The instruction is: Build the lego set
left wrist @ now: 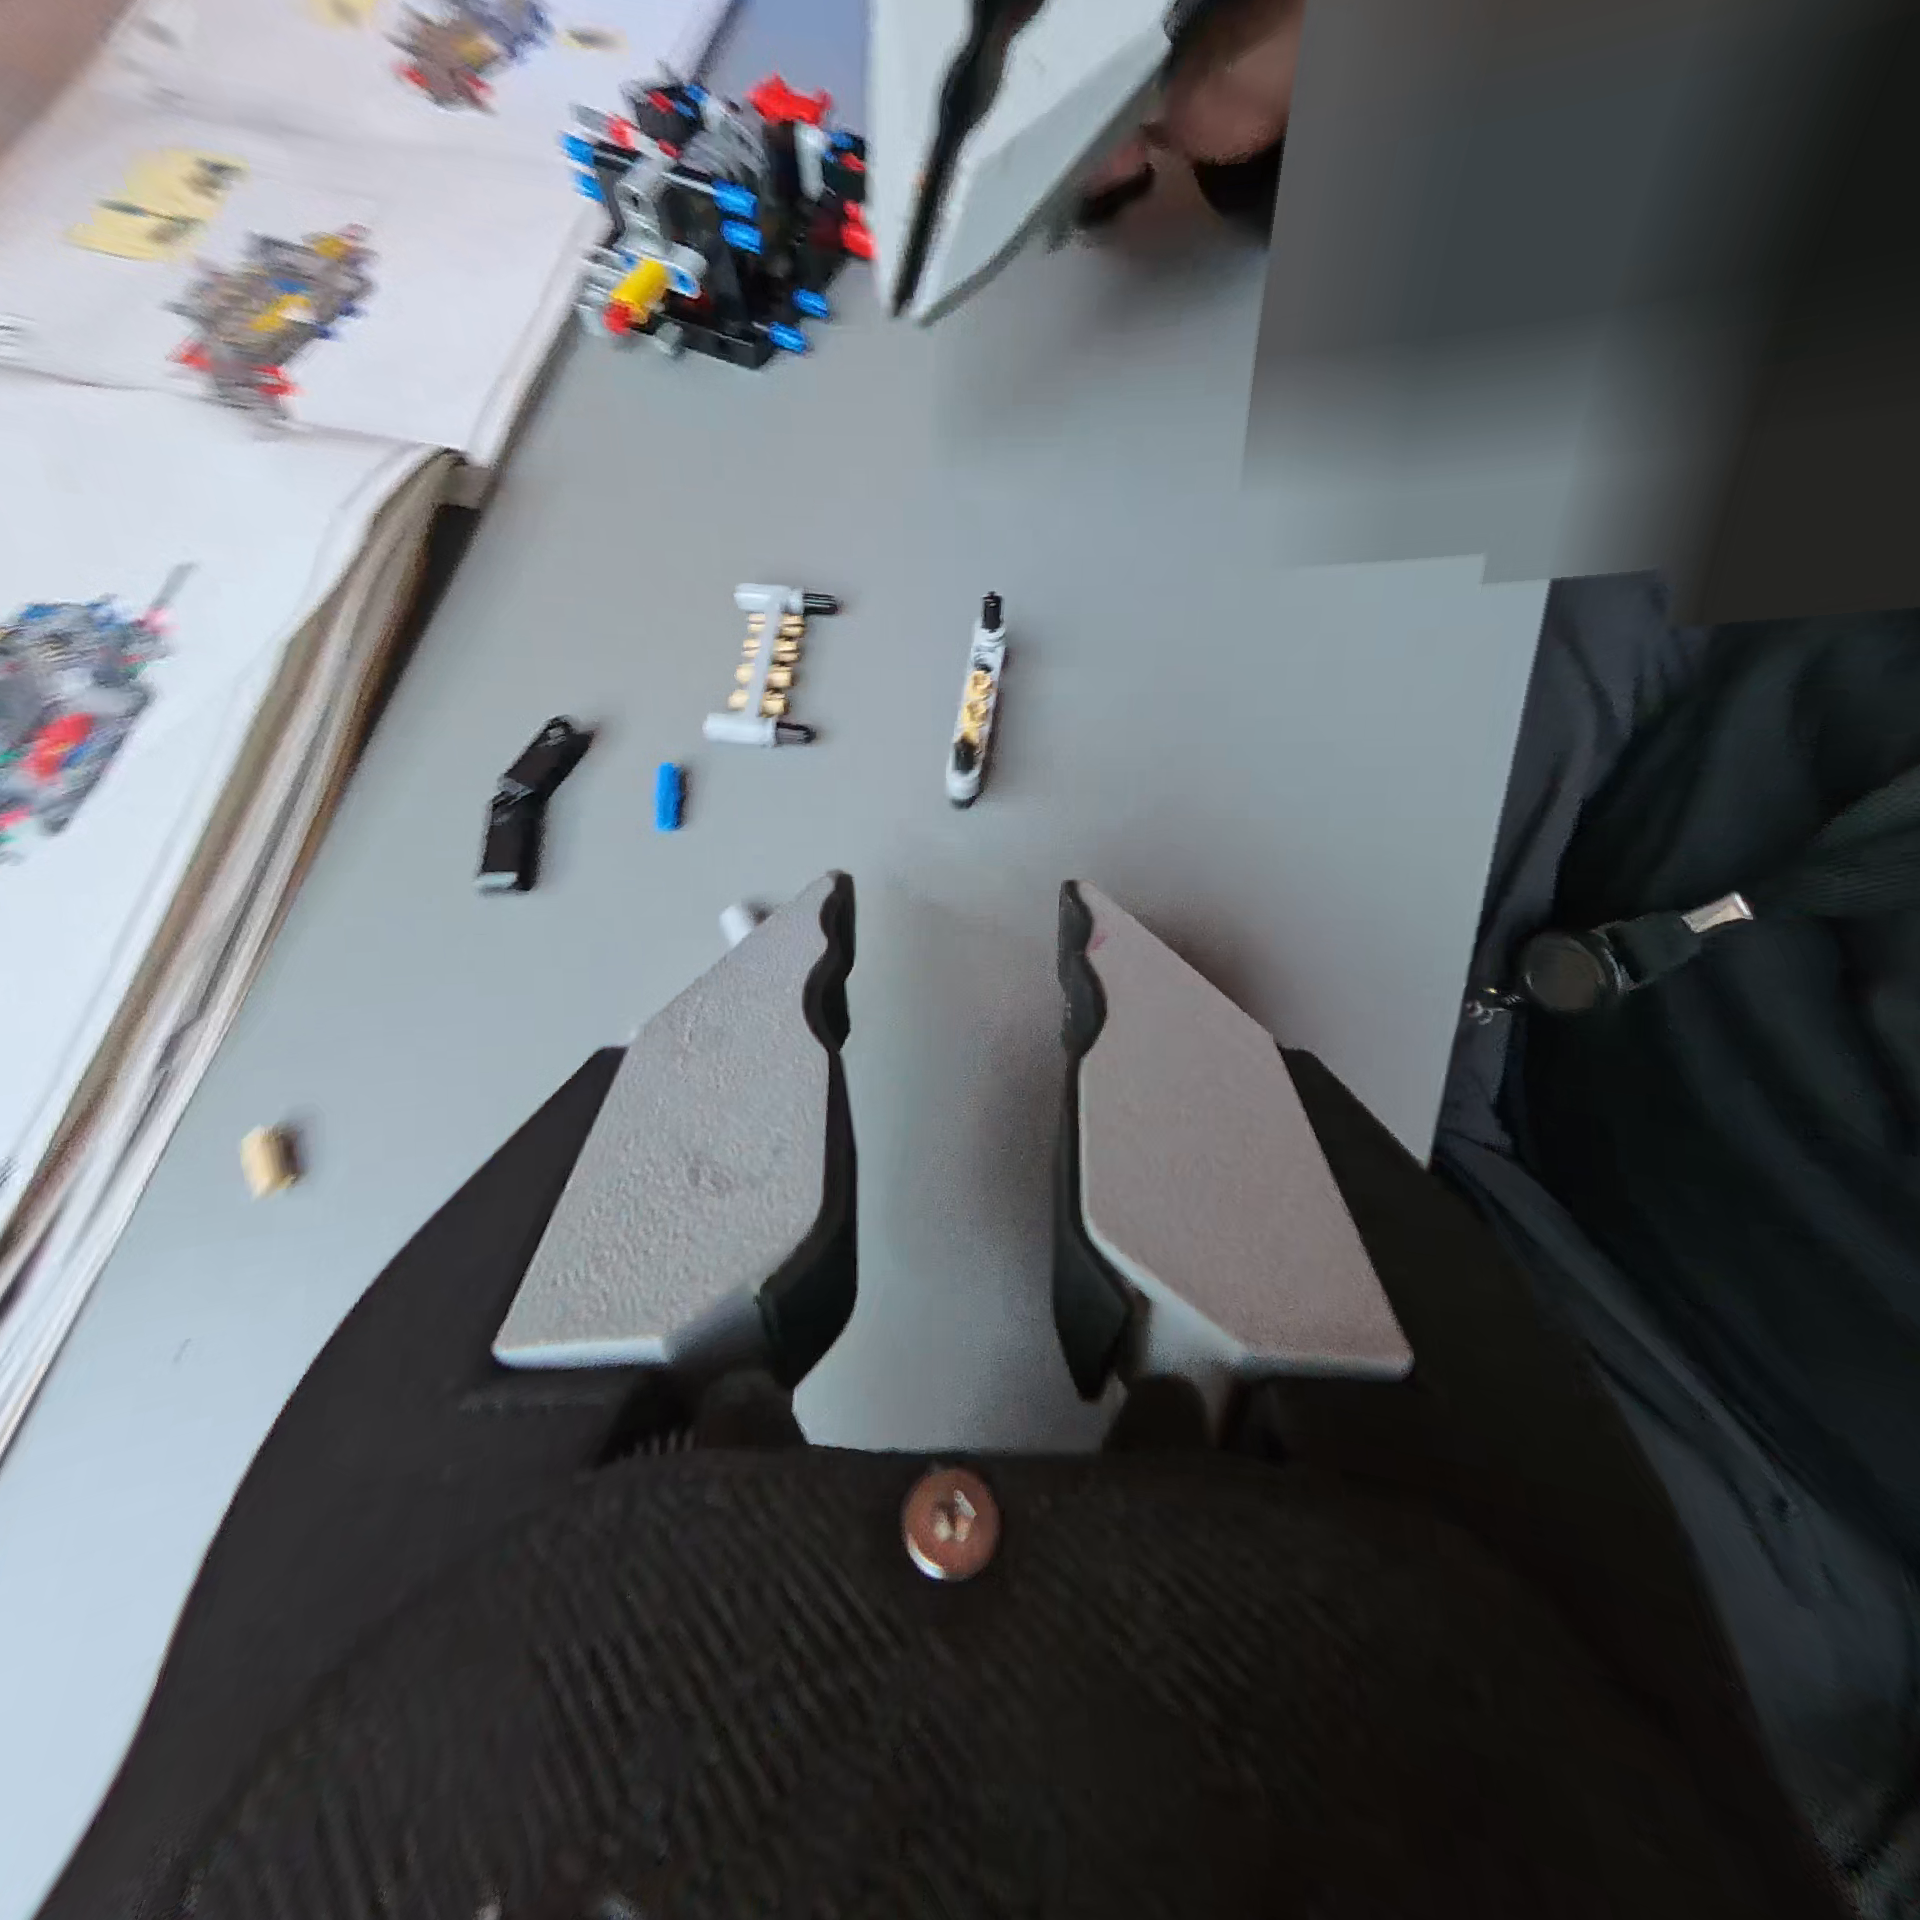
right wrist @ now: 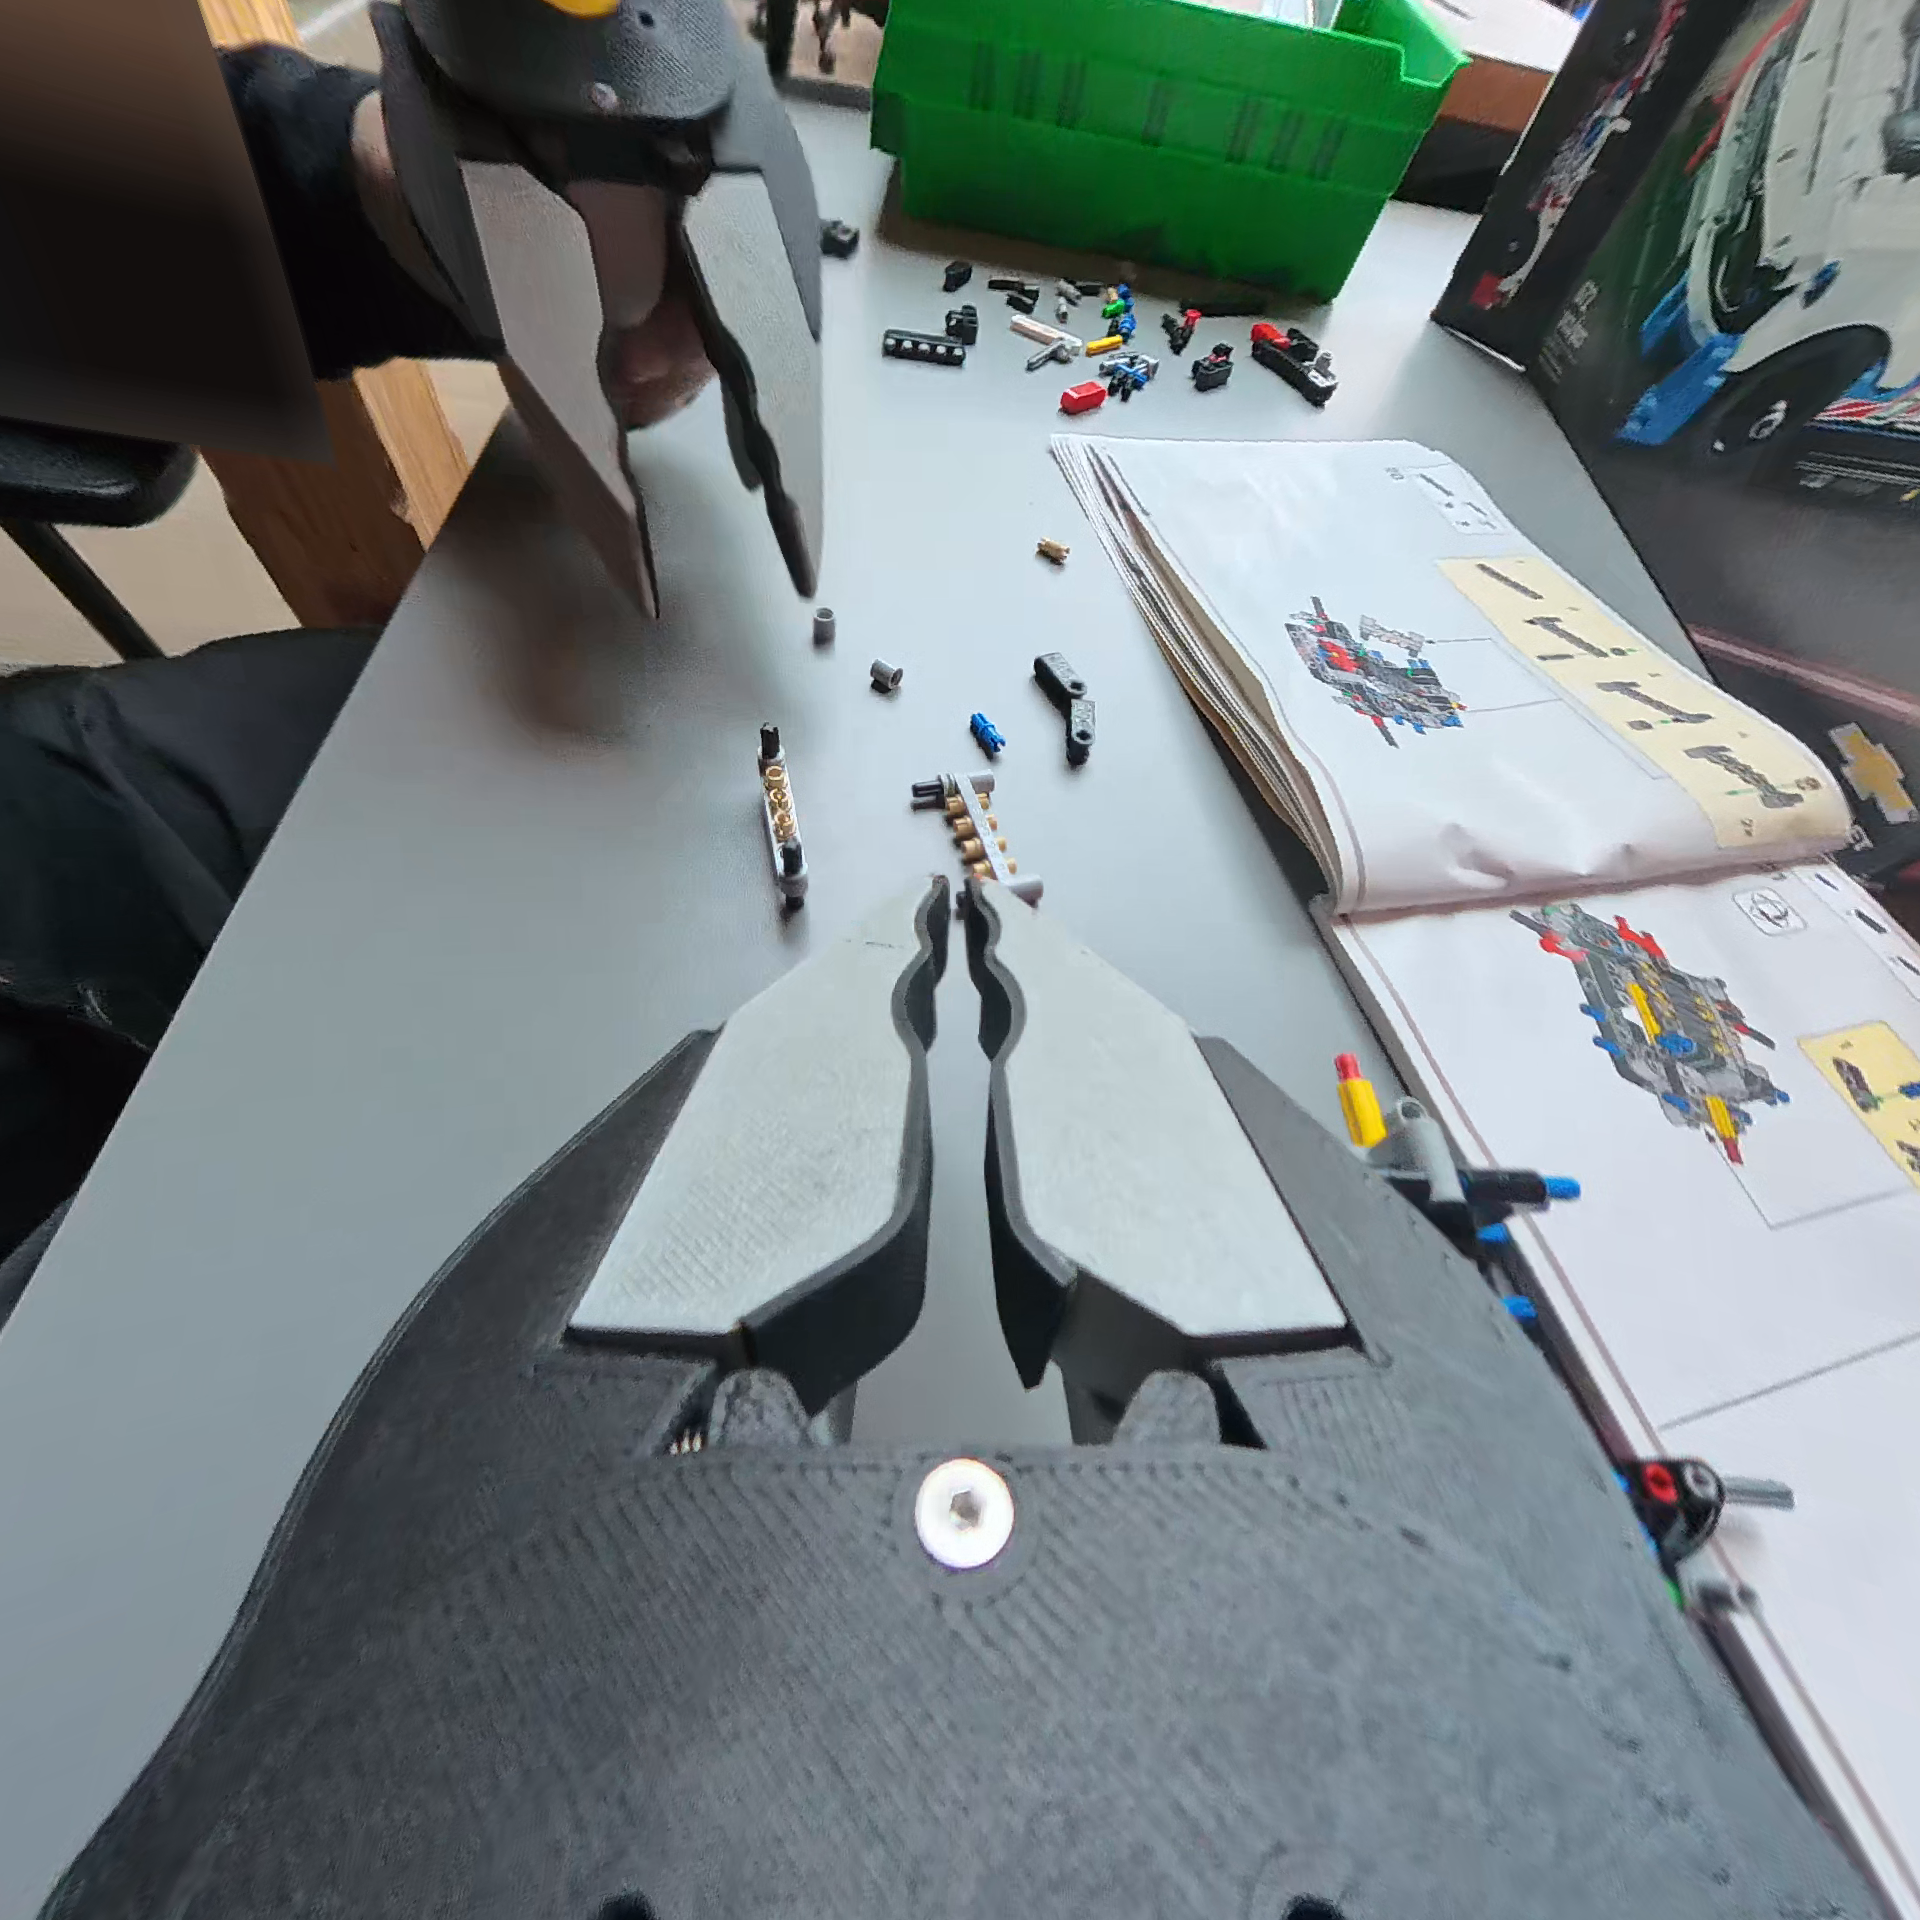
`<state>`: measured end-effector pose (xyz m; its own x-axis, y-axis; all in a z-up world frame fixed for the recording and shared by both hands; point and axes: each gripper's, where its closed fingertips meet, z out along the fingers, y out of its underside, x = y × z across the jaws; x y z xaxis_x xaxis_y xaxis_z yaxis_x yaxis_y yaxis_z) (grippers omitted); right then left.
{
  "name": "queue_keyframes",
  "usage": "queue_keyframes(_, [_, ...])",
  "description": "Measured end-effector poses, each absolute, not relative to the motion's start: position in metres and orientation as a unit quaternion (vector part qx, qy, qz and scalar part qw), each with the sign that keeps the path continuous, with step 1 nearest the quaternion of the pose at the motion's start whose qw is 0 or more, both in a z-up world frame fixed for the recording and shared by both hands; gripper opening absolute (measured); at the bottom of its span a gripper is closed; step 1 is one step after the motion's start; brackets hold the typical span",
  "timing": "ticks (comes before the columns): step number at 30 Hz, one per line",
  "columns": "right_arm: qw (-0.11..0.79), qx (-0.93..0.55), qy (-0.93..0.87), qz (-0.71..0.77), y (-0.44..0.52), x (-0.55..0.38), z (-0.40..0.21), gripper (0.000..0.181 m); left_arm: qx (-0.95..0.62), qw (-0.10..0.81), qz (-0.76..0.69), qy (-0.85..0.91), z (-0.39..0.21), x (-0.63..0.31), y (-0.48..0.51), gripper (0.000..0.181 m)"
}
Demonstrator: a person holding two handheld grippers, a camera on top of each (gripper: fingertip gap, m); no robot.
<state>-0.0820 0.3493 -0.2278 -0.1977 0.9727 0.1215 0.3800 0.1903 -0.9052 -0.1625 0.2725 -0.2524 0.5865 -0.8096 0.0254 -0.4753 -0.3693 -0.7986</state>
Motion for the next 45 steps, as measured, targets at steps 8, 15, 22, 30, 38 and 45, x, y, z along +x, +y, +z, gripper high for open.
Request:
queue_keyframes(8, [0.386,-0.505,-0.655,0.41,0.351,-0.066,-0.228,0.015,-0.8,0.496,-0.131,0.31,-0.238,-0.226,0.281,0.034])
queue_keyframes(15, [0.408,-0.486,-0.648,0.42,0.35,-0.063,-0.22,0.013,-0.779,0.528,-0.148,0.304,-0.228,-0.231,0.301,0.03])
queue_keyframes(22, [0.433,-0.468,-0.658,0.401,0.353,-0.065,-0.219,0.013,-0.767,0.535,-0.166,0.312,-0.224,-0.227,0.31,0.032])
queue_keyframes(30, [0.437,-0.47,-0.646,0.414,0.359,-0.067,-0.215,0.013,-0.763,0.537,-0.156,0.326,-0.225,-0.224,0.31,0.035])
queue_keyframes(38, [0.435,-0.467,-0.649,0.413,0.358,-0.067,-0.216,0.013,-0.761,0.539,-0.163,0.322,-0.224,-0.225,0.31,0.034])
queue_keyframes(45, [0.443,-0.462,-0.656,0.401,0.356,-0.067,-0.217,0.012,-0.794,0.546,-0.113,0.245,-0.225,-0.254,0.326,0.025])
